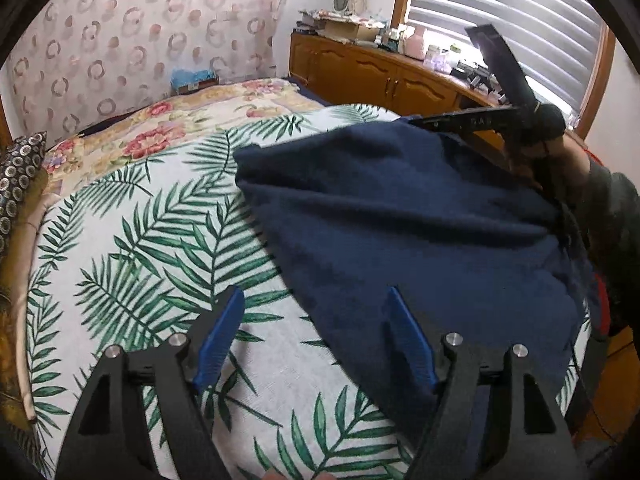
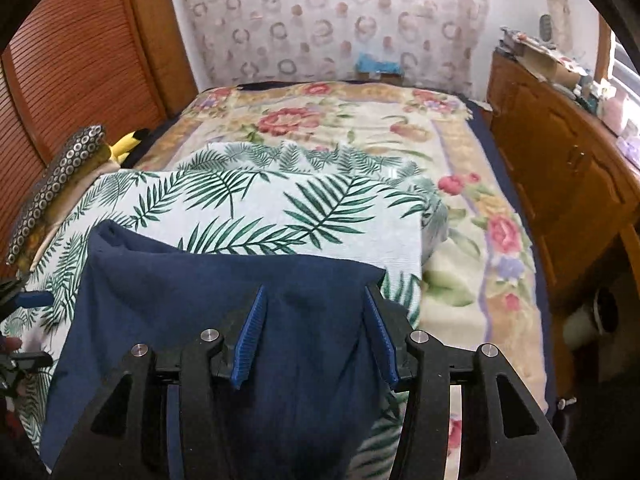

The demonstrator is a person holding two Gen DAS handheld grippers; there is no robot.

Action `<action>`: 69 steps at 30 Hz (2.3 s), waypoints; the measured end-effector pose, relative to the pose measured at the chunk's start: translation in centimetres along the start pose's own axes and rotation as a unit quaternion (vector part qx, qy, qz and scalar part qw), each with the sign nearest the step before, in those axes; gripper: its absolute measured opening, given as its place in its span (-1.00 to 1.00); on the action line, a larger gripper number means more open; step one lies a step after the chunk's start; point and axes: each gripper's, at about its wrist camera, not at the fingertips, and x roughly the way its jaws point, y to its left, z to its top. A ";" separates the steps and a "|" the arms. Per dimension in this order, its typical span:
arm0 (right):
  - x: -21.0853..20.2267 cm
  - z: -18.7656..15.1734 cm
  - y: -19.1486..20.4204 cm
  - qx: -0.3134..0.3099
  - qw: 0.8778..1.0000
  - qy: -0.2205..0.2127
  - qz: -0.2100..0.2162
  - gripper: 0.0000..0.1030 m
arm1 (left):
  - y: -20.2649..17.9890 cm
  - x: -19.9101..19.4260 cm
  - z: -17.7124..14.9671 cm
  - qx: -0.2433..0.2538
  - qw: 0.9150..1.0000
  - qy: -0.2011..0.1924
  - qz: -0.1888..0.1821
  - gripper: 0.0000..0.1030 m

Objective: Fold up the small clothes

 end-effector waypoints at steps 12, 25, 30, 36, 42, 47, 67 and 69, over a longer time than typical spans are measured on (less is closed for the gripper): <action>-4.3 1.2 -0.6 0.023 0.992 -0.087 -0.085 -0.95 | 0.1 1.6 -0.8 0.000 1.000 0.015 0.006 0.47; -6.2 -1.2 1.1 -0.015 0.993 -0.055 -0.103 -0.21 | -1.1 -0.1 -1.5 0.004 1.000 0.007 0.012 0.48; -10.1 -4.8 3.4 -0.020 0.994 -0.069 -0.086 -0.19 | -2.2 -2.6 -2.6 0.012 1.000 -0.008 0.010 0.48; -13.2 -10.4 5.6 -0.014 0.995 -0.070 -0.071 -0.17 | -4.6 -4.4 -4.7 0.028 1.000 -0.006 0.006 0.48; -14.7 -15.6 7.5 -0.007 0.996 -0.055 -0.063 -0.15 | -6.4 -5.3 -6.7 0.033 0.999 0.005 -0.003 0.48; -14.6 -17.9 8.1 0.006 0.997 -0.054 -0.062 -0.07 | -7.4 -5.6 -8.2 0.032 0.999 0.013 -0.015 0.48; -15.0 -20.0 12.0 -0.034 0.997 -0.060 -0.029 0.10 | -10.5 -6.6 -11.2 0.054 0.995 0.030 -0.078 -0.41; -14.7 -20.1 12.6 -0.042 0.997 -0.057 -0.022 0.16 | -10.6 -6.5 -10.9 0.056 0.994 0.037 -0.081 -0.74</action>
